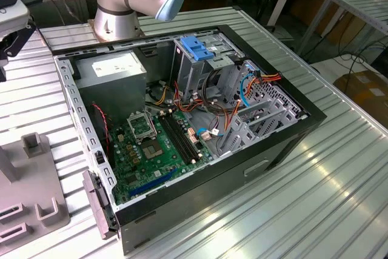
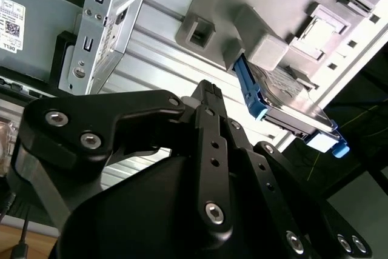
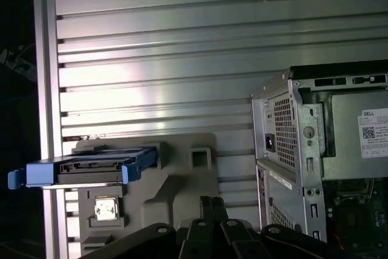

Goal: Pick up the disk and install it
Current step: 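Reach for the disk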

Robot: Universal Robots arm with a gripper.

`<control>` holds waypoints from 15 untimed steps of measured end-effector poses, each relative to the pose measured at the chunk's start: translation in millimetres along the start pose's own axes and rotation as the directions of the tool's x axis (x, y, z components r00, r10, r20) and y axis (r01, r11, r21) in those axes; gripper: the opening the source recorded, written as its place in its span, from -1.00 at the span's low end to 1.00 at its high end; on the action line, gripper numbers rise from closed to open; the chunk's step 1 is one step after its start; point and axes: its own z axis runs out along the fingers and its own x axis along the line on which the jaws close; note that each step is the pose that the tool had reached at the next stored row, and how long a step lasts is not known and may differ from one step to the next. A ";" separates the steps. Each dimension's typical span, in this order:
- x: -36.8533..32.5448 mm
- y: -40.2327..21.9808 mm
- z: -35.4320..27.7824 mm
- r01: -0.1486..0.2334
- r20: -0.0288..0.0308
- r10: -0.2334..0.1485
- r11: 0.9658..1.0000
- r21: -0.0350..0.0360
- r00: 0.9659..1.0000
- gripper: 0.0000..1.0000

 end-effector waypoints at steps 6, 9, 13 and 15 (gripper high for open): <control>9.8 -0.8 0.4 0.000 0.000 0.000 1.000 0.000 1.000 -0.80; 14.2 -1.1 0.5 0.000 0.000 0.000 1.000 0.000 1.000 -0.80; 18.8 -1.4 0.7 0.000 0.000 0.000 1.000 0.000 1.000 -0.80; 20.8 -1.6 0.8 0.000 0.000 0.000 1.000 0.000 1.000 -0.80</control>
